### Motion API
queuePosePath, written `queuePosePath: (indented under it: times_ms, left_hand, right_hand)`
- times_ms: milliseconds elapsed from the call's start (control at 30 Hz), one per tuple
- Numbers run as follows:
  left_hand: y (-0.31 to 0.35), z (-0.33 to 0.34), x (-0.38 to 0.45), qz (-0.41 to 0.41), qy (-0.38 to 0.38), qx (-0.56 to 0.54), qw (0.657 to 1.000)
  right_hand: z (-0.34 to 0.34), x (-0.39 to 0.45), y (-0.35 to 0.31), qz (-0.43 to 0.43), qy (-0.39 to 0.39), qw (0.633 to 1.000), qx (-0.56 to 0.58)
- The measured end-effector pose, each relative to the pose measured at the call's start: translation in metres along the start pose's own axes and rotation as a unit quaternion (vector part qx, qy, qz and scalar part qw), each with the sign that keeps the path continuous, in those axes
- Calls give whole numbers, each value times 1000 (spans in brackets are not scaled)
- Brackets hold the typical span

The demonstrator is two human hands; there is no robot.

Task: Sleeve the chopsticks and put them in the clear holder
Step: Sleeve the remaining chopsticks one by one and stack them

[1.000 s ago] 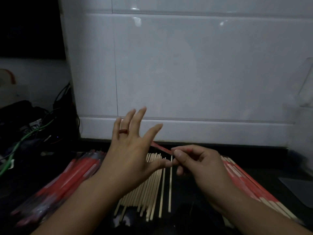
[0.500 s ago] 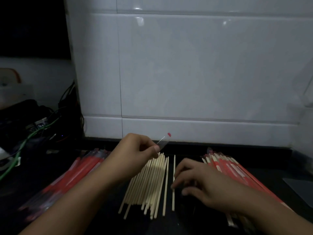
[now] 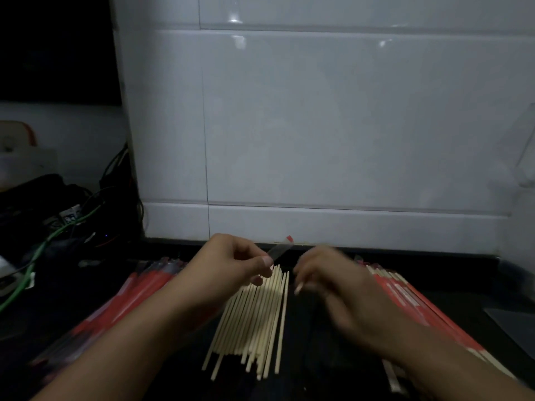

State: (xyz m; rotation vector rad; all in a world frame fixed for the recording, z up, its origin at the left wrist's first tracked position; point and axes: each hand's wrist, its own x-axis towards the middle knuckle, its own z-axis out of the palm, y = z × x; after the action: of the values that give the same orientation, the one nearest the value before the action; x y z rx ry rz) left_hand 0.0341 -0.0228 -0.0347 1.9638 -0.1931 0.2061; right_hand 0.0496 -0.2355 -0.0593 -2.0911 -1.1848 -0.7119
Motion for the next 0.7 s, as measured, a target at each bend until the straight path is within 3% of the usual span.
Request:
queuePosePath:
  times_ms: [100, 200, 367, 700]
  left_hand:
    - [-2, 0, 2, 1, -12, -3, 1000]
    - [-2, 2, 2, 11, -24, 38, 999]
    - [1, 4, 4, 8, -19, 83, 996]
    - [2, 3, 2, 36, -31, 98, 994]
  right_hand:
    - [-21, 8, -8, 72, 269, 953, 119]
    - [-48, 11, -4, 146, 419, 873, 201]
    - [-62, 9, 15, 265, 469, 780, 318]
    - [-57, 9, 14, 266, 462, 800, 275]
